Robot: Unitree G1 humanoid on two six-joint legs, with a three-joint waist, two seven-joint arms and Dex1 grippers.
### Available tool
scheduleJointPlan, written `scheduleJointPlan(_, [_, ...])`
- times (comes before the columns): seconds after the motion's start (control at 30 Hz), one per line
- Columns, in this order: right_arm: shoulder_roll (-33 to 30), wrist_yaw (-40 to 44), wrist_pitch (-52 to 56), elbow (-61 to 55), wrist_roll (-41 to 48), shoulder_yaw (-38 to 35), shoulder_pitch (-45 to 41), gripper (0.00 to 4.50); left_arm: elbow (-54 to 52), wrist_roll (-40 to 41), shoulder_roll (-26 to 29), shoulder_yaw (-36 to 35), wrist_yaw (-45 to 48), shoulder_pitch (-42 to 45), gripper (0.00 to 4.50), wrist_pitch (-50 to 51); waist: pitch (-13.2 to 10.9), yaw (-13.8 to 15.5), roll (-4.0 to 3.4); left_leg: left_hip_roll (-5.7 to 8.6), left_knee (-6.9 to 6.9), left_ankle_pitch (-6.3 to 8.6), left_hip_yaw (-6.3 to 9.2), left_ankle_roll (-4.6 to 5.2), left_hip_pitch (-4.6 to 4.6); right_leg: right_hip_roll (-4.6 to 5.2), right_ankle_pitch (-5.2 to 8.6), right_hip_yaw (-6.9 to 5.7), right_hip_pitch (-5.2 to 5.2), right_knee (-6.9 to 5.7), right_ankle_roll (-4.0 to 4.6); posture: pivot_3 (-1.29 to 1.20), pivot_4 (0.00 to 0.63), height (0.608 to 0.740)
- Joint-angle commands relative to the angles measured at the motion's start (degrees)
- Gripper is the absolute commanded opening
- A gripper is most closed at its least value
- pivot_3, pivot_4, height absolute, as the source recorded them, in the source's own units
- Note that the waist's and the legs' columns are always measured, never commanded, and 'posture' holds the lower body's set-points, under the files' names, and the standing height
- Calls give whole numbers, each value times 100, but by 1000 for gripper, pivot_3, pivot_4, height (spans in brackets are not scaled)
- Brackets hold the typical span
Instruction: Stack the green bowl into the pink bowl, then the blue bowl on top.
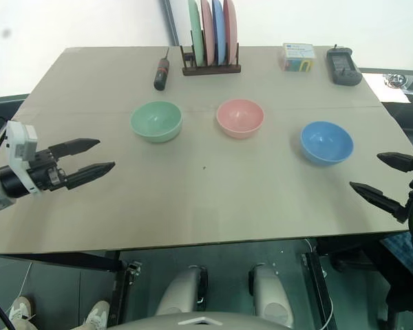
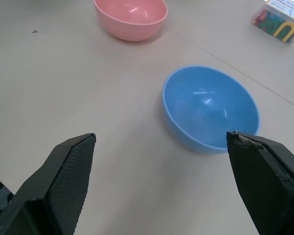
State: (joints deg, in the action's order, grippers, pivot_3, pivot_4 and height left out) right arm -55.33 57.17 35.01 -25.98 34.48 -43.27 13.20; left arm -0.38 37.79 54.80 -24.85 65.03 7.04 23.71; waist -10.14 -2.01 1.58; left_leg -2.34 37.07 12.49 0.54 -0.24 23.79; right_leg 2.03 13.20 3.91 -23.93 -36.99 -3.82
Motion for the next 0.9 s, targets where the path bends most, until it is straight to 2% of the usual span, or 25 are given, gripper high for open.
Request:
scheduleJointPlan(0.03, [18, -257, 75, -220, 26, 123, -141, 4455, -224, 74, -124, 37, -116, 177, 4500, 46, 0, 0, 0, 0, 0, 0, 0, 0, 0, 0, 0, 0, 0, 0, 0, 0, 150, 740])
scheduleJointPlan(0.47, [125, -893, -150, -50, -428, 1050, -755, 4455, -1119, 290, -665, 431, -637, 443, 4500, 551, 0, 2, 0, 1, 7, 0, 1, 0, -2, -2, -1, 2, 6, -2, -1, 0, 150, 740])
scheduleJointPlan(0.57, [190, -1142, -255, -20, -698, 1478, -1016, 4455, -1209, 309, -812, 604, -672, 540, 4500, 553, 0, -3, 0, 1, 8, 0, 1, 0, -3, -3, -2, 2, 6, -3, -1, 0, 150, 740])
scheduleJointPlan(0.67, [237, -1732, 31, 126, -1115, 1970, -1363, 4455, -1271, 257, -984, 866, -610, 652, 4500, 457, 0, -2, 0, 1, 8, 0, 3, 0, -1, -5, -5, 2, 5, -5, 4, 0, 150, 740])
scheduleJointPlan(0.8, [192, -1821, -337, 823, -1740, 2827, -1964, 4455, -1346, 33, -1357, 1350, -386, 650, 4500, -32, 1, -2, -1, 2, 11, 0, 0, 0, -1, -5, -14, 4, 6, -5, 17, 0, 150, 740])
scheduleJointPlan(0.9, [410, -1910, -467, 1218, -2012, 3396, -2681, 4455, -1474, 86, -1704, 1561, -469, 714, 4500, -106, 0, -15, -1, 3, 11, -1, -1, 1, -1, -5, -16, 8, 5, -5, 20, 0, 150, 740])
